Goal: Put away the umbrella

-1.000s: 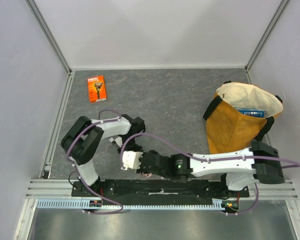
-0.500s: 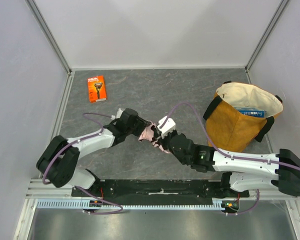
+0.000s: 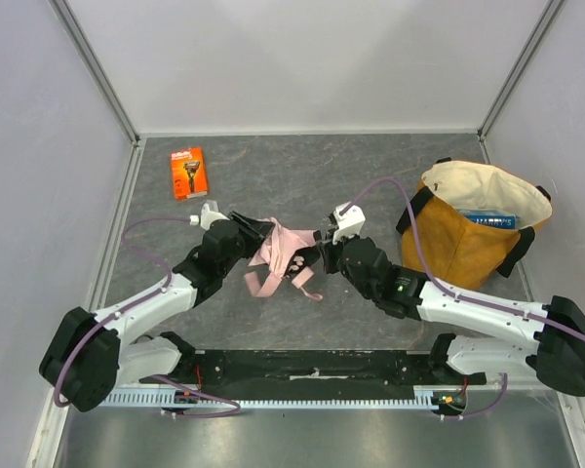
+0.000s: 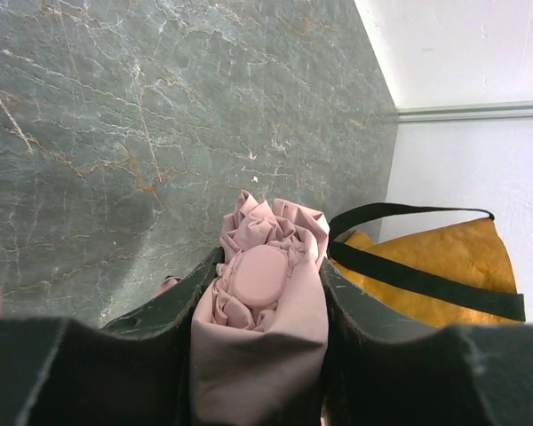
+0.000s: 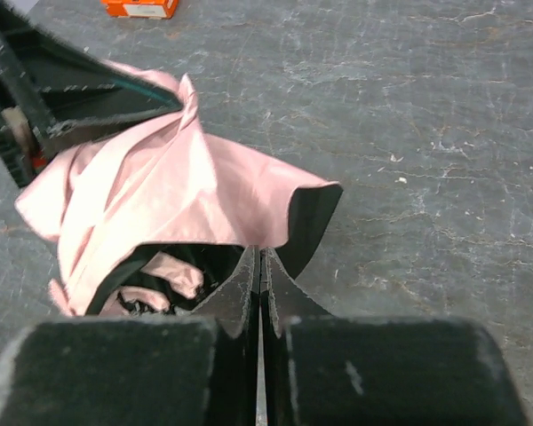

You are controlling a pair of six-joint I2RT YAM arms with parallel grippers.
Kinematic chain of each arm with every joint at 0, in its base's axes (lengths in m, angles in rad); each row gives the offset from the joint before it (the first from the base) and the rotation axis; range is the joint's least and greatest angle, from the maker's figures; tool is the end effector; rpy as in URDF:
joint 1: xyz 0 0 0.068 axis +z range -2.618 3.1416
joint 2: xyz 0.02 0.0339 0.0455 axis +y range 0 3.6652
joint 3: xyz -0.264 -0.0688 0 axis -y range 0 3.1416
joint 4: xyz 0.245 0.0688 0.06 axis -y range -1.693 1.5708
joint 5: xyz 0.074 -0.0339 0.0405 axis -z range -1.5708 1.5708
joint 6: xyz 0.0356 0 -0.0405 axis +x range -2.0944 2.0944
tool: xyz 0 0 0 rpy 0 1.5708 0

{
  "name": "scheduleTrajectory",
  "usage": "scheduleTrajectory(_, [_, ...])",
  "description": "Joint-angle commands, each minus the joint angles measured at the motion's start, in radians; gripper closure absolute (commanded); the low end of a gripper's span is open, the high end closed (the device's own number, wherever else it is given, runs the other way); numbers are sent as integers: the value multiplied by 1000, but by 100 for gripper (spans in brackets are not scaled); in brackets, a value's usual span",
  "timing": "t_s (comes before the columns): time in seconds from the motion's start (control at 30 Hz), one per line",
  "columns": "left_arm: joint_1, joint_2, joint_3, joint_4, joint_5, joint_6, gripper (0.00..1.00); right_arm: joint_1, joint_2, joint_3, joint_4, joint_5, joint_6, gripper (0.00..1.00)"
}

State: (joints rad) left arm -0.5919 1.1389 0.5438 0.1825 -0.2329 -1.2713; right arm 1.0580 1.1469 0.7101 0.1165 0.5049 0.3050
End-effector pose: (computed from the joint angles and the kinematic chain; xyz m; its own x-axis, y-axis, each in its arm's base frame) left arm 0.2083 -0.1302 0.2220 -0.4492 -0.8182 -0.3587 -0.2096 0.4868 -0.8480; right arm 0.1419 0.2169 0.2717 -0.3087 -0.0126 -0.9511 -0.4662 0.8736 0.1397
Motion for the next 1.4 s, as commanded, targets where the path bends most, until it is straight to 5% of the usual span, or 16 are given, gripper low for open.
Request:
scheduleTrajectory(0.0, [23, 1, -42, 182, 32, 49, 98, -71, 22, 0, 34, -74, 40, 100])
scheduleTrajectory(0.07, [35, 1, -56, 211, 62, 56, 98, -98, 25, 5, 14, -98, 37, 91])
scheduleTrajectory(0.17, [50, -5, -88, 317, 134, 92, 98, -131, 16, 57, -72, -181, -41, 53])
scheduleTrajectory(0.27, [56, -19, -99, 388, 188, 128, 98, -145, 51, 246, -282, -287, -156, 33])
scheduleTrajectory(0.37, [63, -39, -99, 446, 254, 188, 98, -179, 82, 377, -386, -564, -216, 12])
scheduleTrajectory(0.6, [72, -119, -99, 488, 357, 248, 98, -219, 257, 540, -508, -808, -288, 7])
scheduleTrajectory(0.83, [76, -168, -82, 463, 380, 251, 98, -179, 258, 490, -390, -826, -245, 10])
scheduleTrajectory(1.03, [75, -156, -58, 375, 322, 176, 98, -60, 310, 491, -282, -630, -176, 11])
scheduleTrajectory(1.37, [70, -203, 54, 22, 178, 4, 98, 134, 484, 621, -386, -235, -277, 14])
